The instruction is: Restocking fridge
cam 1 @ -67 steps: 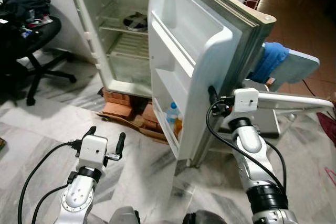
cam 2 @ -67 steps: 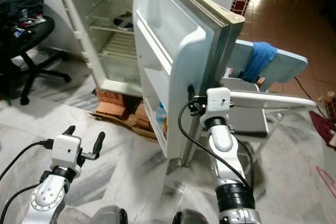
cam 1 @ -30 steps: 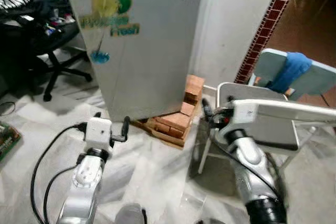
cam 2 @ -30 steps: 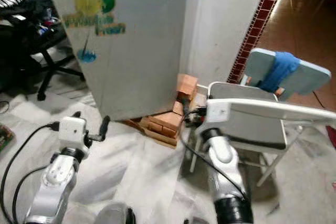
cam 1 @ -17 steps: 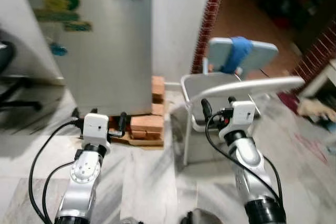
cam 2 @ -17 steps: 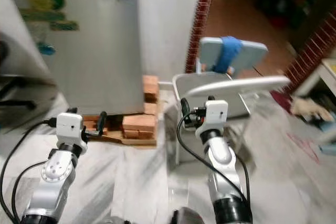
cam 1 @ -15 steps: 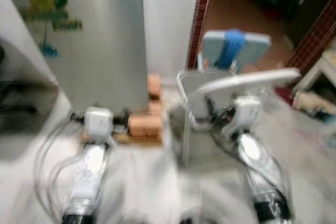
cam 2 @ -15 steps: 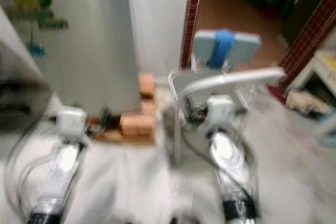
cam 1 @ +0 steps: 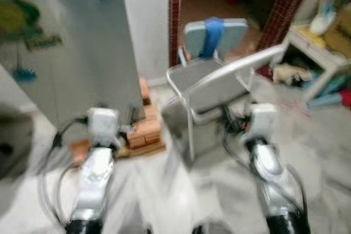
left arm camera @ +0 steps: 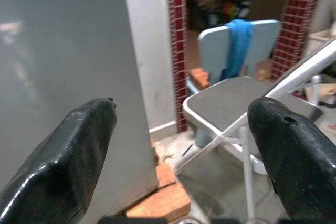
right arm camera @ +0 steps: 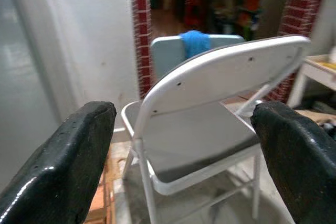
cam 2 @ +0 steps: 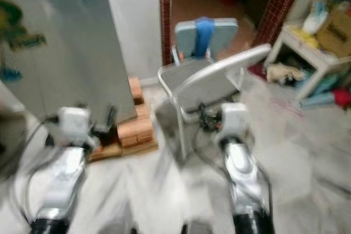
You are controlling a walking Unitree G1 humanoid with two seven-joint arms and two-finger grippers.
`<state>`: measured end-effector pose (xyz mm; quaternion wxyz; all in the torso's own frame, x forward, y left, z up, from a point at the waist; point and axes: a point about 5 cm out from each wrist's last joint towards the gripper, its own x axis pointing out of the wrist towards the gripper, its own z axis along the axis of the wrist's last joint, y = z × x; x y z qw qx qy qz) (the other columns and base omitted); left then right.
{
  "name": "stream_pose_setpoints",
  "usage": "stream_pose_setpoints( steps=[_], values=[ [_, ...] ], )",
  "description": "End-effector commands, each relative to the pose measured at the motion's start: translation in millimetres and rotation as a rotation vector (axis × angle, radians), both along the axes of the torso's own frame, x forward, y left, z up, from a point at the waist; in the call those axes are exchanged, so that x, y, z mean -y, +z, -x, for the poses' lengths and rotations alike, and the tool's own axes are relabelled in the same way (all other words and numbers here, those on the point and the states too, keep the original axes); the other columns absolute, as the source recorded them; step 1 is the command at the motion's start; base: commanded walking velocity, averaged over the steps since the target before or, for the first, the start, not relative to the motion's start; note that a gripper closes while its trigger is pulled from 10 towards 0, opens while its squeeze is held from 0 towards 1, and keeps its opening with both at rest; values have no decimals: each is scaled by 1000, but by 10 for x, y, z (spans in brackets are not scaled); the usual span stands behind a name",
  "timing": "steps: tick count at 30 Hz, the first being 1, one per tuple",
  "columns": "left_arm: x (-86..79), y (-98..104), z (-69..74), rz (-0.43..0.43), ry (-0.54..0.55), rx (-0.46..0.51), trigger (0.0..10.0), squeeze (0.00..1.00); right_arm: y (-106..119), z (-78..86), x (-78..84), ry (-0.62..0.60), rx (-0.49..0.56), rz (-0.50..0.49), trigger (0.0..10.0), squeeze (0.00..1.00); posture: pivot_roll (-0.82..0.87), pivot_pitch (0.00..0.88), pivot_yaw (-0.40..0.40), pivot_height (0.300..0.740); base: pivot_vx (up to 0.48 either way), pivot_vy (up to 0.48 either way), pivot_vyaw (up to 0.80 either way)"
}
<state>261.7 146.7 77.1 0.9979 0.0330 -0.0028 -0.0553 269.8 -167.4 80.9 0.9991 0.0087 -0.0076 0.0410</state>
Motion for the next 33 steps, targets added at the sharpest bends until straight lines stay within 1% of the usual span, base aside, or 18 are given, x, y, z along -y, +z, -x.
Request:
stream_pose_setpoints(
  steps=[1, 3, 6, 11, 15, 18, 33],
  values=[
    [-93, -8, 13, -18, 17, -6, 10000, 0, 59, -29, -53, 11, 26, -1, 10000, 0, 35, 44, 18, 740, 0, 480, -800],
    [-90, -29, 33, -15, 11, -11, 10000, 0, 40, -16, -12, -4, 22, 0, 10000, 0, 35, 44, 19, 740, 0, 480, -800],
    [-91, -29, 41, -10, 8, -13, 10000, 0, 27, -1, 0, -12, 16, 1, 10000, 0, 37, 42, 18, 740, 0, 480, -688],
    [-74, -16, 50, 3, -7, -8, 10000, 0, -14, 51, -1, -23, 0, 0, 10000, 0, 34, 43, 18, 740, 0, 480, 0],
    [-70, -21, 54, 7, -9, -11, 10000, 0, -22, 62, -7, -22, -2, 1, 10000, 0, 33, 44, 19, 740, 0, 480, 0],
    [-74, -34, 43, -16, 7, -25, 10000, 0, -23, 48, 8, -26, -3, 1, 10000, 0, 36, 43, 17, 740, 0, 480, 0],
    [-55, -76, 56, -6, -13, -56, 10000, 0, -8, -6, -18, -14, 4, 9, 10000, 0, 47, 29, 6, 740, 0, 464, 0]
  ],
)
